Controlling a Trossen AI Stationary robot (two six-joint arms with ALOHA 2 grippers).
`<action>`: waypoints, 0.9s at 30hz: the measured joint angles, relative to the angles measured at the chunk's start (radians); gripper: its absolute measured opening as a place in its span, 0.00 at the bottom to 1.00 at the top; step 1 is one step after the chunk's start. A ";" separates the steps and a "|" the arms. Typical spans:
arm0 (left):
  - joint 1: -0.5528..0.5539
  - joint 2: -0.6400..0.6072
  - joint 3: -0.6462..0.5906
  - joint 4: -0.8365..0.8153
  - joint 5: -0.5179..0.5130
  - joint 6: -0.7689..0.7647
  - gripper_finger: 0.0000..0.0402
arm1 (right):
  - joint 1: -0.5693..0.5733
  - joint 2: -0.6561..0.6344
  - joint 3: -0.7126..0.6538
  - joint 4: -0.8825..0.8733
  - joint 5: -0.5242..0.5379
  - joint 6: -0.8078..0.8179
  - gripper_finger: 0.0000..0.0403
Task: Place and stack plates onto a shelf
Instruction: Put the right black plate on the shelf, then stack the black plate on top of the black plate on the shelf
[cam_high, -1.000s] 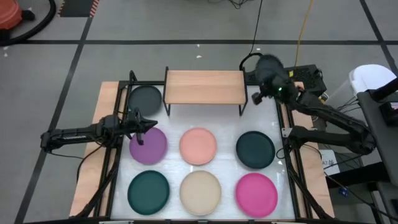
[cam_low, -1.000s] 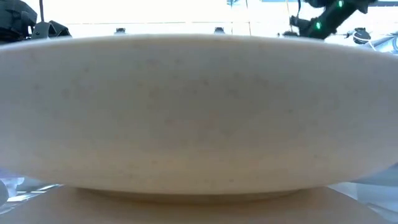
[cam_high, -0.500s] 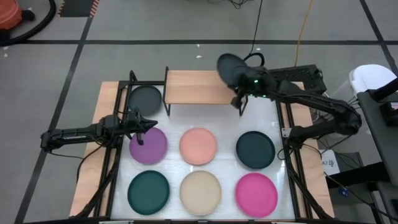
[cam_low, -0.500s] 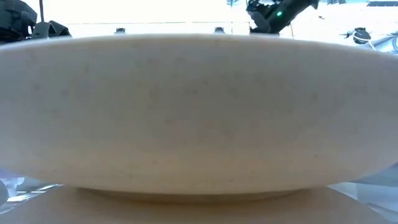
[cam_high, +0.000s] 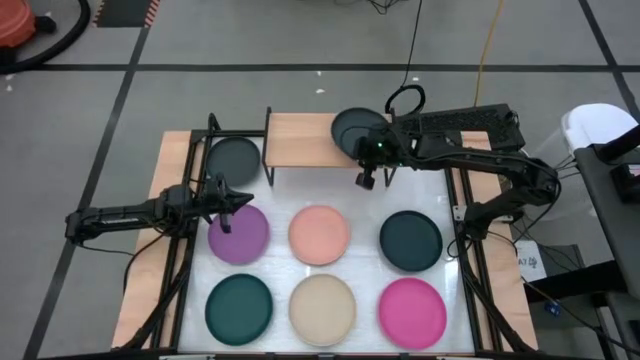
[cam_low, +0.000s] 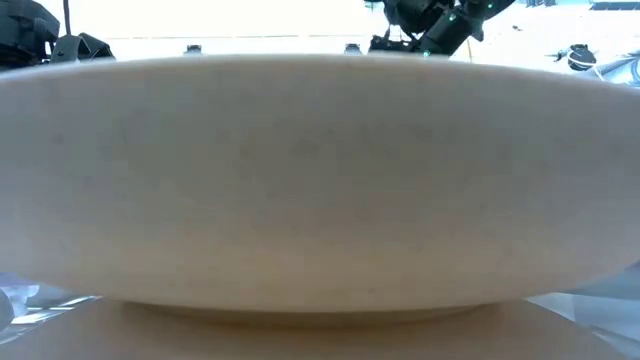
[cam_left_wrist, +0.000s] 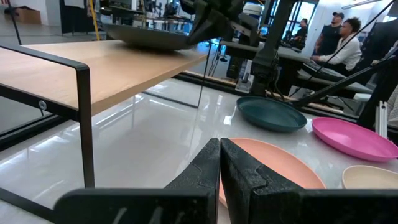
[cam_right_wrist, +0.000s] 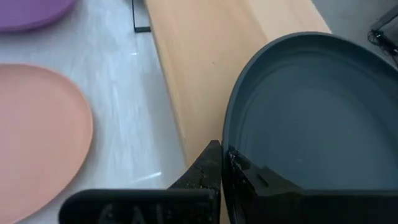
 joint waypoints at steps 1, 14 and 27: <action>0.000 0.000 0.000 0.000 0.000 0.000 0.04 | 0.001 0.005 0.000 0.002 0.000 0.000 0.00; 0.000 0.000 0.000 0.000 0.000 0.000 0.04 | 0.004 -0.011 0.000 0.057 -0.146 0.022 0.12; 0.000 0.000 0.000 0.000 0.000 0.000 0.04 | 0.051 -0.220 0.000 0.036 -0.159 0.029 0.33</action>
